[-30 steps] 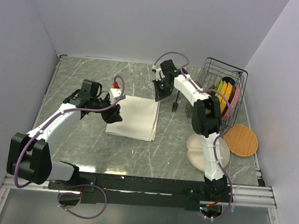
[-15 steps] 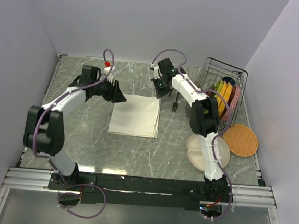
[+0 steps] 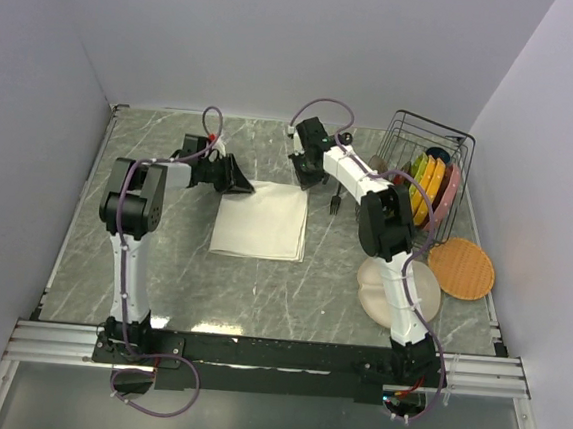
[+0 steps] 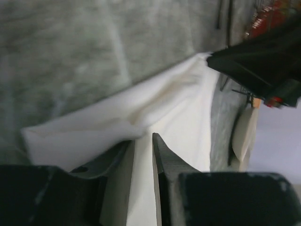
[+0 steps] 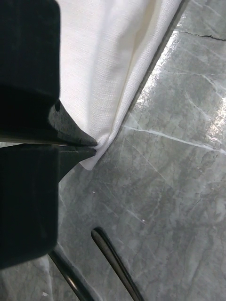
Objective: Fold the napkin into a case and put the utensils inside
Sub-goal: Smooth out the square-folded napkin at the center of the board, then rotate the square-folded napkin at the center of the board, then smooth out the square-folded napkin at the center of the board.
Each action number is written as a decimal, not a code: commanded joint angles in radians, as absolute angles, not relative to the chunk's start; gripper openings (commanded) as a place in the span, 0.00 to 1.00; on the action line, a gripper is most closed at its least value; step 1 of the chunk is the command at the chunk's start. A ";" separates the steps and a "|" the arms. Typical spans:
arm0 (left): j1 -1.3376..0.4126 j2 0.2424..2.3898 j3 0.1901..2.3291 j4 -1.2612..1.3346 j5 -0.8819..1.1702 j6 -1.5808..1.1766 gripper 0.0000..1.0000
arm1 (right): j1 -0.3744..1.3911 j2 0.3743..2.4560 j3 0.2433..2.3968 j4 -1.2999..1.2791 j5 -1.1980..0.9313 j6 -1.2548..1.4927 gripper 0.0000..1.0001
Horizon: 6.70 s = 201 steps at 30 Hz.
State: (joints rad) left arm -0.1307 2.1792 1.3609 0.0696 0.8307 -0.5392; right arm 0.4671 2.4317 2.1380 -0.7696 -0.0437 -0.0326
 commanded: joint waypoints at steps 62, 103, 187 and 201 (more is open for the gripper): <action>-0.122 1.498 1.088 -0.592 0.658 0.598 0.61 | 0.511 2.152 1.720 -0.784 -0.414 0.210 0.00; -0.502 1.371 0.739 -0.506 0.391 0.749 0.21 | 0.511 2.144 1.793 -0.788 -0.448 0.221 0.00; -0.067 1.557 1.334 -0.129 0.643 0.144 0.99 | 0.453 1.818 1.704 -0.313 -0.431 0.159 1.00; -0.098 1.851 1.246 0.371 0.916 -0.747 0.99 | 0.505 2.023 1.542 -0.204 -0.879 0.534 1.00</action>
